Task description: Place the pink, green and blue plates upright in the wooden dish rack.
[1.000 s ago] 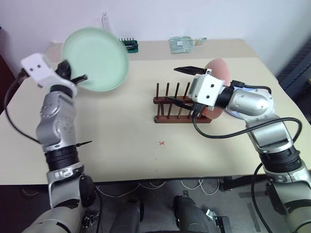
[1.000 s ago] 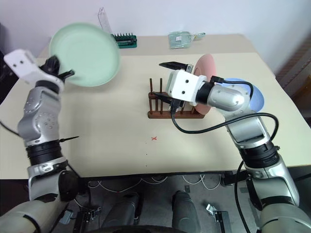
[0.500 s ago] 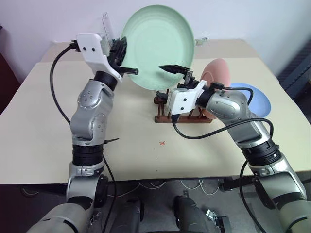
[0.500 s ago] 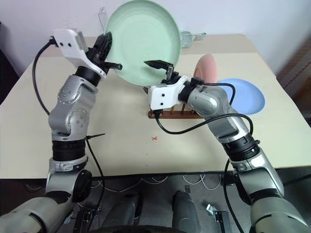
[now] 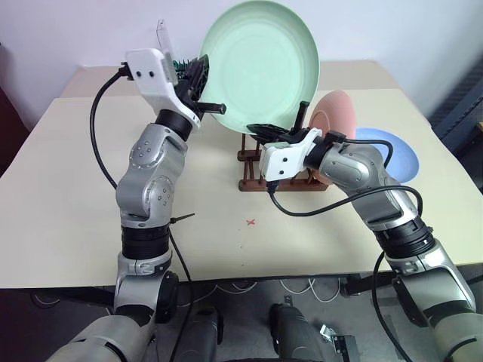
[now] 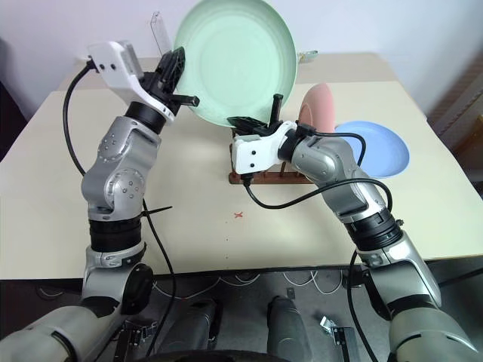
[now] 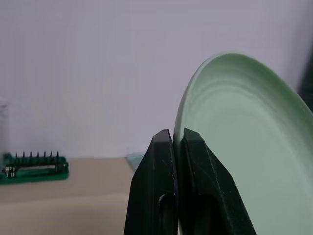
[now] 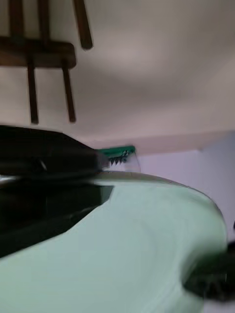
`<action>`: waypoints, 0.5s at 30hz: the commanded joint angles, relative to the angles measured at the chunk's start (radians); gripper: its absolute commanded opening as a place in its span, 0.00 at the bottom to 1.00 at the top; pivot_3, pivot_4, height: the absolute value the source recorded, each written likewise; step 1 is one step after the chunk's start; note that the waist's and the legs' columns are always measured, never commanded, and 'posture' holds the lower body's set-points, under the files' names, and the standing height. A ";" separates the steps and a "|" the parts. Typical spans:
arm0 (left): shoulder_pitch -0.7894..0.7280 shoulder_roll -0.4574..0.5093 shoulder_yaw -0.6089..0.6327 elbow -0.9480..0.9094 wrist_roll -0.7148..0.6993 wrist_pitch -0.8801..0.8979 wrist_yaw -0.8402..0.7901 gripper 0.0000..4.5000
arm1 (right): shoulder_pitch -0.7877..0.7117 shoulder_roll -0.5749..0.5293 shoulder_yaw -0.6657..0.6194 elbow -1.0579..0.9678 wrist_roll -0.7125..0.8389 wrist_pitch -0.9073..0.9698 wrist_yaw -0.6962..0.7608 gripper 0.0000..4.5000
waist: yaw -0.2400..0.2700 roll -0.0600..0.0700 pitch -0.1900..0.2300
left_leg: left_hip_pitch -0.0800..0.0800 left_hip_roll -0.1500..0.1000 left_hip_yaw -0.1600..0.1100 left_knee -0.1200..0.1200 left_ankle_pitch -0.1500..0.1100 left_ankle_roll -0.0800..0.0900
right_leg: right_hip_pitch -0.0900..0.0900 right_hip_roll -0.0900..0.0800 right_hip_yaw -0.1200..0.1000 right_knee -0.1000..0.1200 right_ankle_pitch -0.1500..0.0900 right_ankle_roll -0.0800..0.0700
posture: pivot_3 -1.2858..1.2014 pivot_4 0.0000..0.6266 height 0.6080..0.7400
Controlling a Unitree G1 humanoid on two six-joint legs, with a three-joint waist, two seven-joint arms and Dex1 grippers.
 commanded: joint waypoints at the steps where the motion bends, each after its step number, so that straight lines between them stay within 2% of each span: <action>1: -0.057 -0.025 0.059 -0.047 -0.088 -0.012 0.024 0.34 | -0.004 0.006 -0.012 -0.007 -0.024 0.005 -0.016 0.00 | 0.003 0.000 0.000 | 0.000 0.000 0.000 0.000 0.000 0.000 | 0.000 0.000 0.000 0.000 0.000 0.000 | 0.52 0.24 1.00; 3: -0.073 -0.029 0.093 -0.034 -0.099 -0.031 0.053 0.57 | -0.005 0.010 -0.015 -0.006 -0.026 0.004 -0.019 0.00 | 0.002 0.000 0.000 | 0.000 0.000 0.000 0.000 0.000 0.000 | 0.000 0.000 0.000 0.000 0.000 0.000 | 0.52 0.24 1.00; 6: -0.124 0.000 0.184 0.049 0.021 -0.171 0.210 0.90 | -0.006 0.030 -0.031 -0.007 0.002 0.022 -0.021 0.00 | -0.003 0.000 0.000 | 0.000 0.000 0.000 0.000 0.000 0.000 | 0.000 0.000 0.000 0.000 0.000 0.000 | 0.52 0.24 1.00; 9: -0.121 0.069 0.225 0.137 0.114 -0.206 0.300 0.90 | -0.007 0.065 -0.069 -0.021 0.057 0.070 -0.024 0.00 | -0.007 0.000 0.000 | 0.002 0.001 0.000 -0.001 0.001 -0.001 | 0.000 0.001 0.000 0.000 0.000 0.000 | 0.52 0.24 1.00; 12: -0.088 0.150 0.238 0.204 0.154 -0.193 0.303 0.90 | -0.022 0.100 -0.118 -0.040 0.133 0.121 -0.021 0.00 | -0.003 0.000 0.000 | 0.001 0.000 0.000 -0.001 0.001 -0.001 | 0.000 0.001 0.000 0.000 0.000 0.000 | 0.52 0.24 1.00; 15: -0.019 0.244 0.172 0.254 0.188 -0.144 0.183 0.90 | -0.041 0.153 -0.194 -0.095 0.287 0.209 0.002 0.00 | 0.003 0.000 0.000 | 0.000 0.000 -0.001 0.000 0.001 -0.001 | 0.000 0.001 0.000 0.000 0.000 0.000 | 0.52 0.24 1.00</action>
